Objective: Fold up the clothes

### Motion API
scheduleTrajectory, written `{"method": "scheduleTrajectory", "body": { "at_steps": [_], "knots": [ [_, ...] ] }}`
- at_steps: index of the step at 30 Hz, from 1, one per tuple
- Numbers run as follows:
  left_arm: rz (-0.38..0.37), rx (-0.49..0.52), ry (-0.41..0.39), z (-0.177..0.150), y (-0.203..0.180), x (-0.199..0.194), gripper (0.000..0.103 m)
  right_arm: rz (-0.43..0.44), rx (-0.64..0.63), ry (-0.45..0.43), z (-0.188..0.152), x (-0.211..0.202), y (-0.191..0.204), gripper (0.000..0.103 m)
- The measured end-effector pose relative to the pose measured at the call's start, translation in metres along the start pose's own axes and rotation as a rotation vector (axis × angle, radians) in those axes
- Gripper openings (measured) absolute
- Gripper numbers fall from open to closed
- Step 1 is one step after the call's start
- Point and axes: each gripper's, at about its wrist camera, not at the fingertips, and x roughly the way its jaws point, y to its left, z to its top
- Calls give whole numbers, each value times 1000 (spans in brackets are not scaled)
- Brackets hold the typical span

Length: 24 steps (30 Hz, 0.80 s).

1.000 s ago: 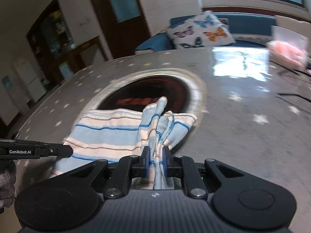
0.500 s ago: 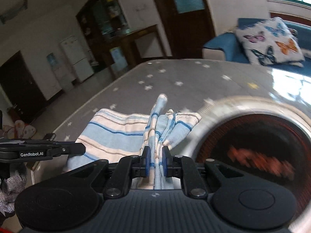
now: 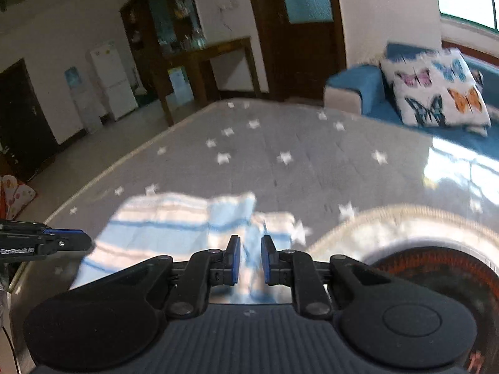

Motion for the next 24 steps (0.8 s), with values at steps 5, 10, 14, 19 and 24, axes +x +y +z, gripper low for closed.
{"method": "scheduleTrajectory", "body": {
  "at_steps": [5,10,14,19,24],
  "knots": [
    [-19,37,-2,14,-10,24,13,36,-12,13,12,27,9,14],
    [-26,19,32,21,-12,51,13,26,-4,52,13,53,0,13],
    [-71,38,18,26,-25,56,13,31,7,56,12,53,-5,13],
    [-103,52,23,33,-39,74,13,47,-8,57,10,50,-5,14],
    [-92,42,43,35,-42,93,13,33,-12,72,9,52,-6,12]
  ]
}}
